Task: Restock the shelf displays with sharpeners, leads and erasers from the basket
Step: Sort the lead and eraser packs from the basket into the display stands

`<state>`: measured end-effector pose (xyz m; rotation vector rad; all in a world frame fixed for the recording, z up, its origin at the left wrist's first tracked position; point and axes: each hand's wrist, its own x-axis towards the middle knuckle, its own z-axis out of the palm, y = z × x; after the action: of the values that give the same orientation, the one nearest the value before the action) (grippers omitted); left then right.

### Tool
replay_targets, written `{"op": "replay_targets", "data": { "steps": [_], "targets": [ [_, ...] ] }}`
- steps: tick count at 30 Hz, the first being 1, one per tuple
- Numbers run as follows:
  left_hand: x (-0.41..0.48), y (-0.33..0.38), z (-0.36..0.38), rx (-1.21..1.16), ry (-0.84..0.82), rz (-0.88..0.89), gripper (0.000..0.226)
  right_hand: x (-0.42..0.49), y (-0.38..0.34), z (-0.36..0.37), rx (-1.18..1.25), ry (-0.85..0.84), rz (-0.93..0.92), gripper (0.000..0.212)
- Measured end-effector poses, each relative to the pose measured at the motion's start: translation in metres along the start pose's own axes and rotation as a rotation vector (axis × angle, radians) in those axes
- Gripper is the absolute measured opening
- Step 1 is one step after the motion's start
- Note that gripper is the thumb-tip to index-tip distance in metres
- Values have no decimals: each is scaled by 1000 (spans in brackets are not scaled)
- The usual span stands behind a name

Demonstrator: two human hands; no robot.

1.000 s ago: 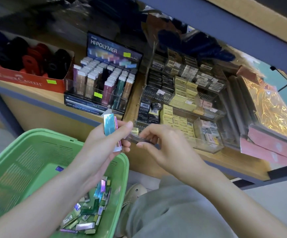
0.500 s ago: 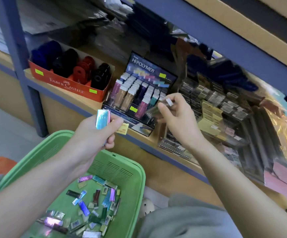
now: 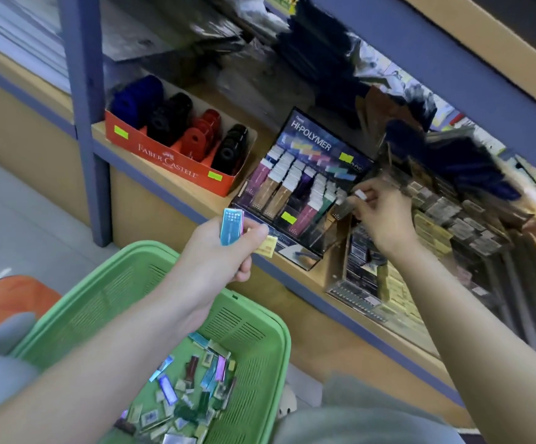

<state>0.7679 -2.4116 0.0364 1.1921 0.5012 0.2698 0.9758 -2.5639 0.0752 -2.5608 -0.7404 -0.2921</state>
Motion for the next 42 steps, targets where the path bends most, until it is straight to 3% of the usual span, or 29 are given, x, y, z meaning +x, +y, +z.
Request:
{"op": "replay_targets", "data": {
  "steps": [6,11,21,24,28,32,36,42],
  "targets": [
    [2,-5,0,-21,11,-55,13,5,3,6,43,-31,-39,11],
    [3,-8,2,-3,18,-74,13,3,5,10,-34,-159,-98,15],
    [9,-9,7,-47,14,-74,14,-7,4,24,-158,-54,-109,29],
    [10,-9,8,-79,15,-94,15,-15,2,21,-221,26,-163,24],
    [11,-13,8,-91,18,-127,16,-43,-23,15,51,69,-143,17],
    [13,-16,10,-28,12,-125,19,-80,-57,11,378,-216,-122,13],
    [13,-20,13,49,2,-118,22,-98,-67,17,371,-405,-153,31],
    [6,-20,22,-70,-73,-187,28,-106,-58,18,371,-297,-123,26]
  ]
}}
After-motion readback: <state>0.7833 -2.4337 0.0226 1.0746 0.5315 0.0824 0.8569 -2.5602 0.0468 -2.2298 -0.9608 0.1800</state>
